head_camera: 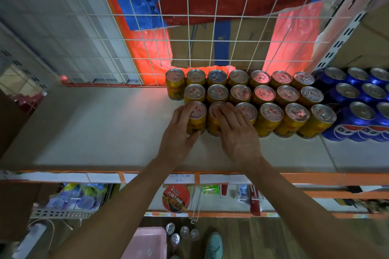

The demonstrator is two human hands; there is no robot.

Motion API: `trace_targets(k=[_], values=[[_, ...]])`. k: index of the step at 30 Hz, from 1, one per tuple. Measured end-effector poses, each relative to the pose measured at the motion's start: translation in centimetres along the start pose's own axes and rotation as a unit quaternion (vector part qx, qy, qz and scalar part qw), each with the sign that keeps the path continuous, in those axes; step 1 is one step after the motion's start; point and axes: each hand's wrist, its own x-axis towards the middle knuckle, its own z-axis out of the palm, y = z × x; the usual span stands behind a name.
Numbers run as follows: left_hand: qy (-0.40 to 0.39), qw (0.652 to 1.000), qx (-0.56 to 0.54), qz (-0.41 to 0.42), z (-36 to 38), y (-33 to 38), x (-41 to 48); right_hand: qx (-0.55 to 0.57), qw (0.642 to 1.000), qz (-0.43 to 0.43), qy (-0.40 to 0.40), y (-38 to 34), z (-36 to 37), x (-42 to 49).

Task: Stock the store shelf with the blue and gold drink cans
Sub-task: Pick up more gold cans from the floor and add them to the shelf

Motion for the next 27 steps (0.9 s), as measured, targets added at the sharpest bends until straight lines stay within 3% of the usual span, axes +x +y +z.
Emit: trace_targets(k=[10,18,27], values=[[0.006,1.000,0.003,-0.020,0.0,0.6,-0.1,-0.014,0.999,0.000,-0.028,-0.2,0.0,-0.1],[-0.013,0.997,0.079,-0.009,-1.7,2.6,-1.5,0.001,0.998,0.001,-0.066,-1.1,-2.2,-0.5],[-0.046,0.997,0.064,0.016,-5.4,3.1,-11.9,-0.020,0.995,0.058,-0.082,-8.2,-6.0,-6.1]])
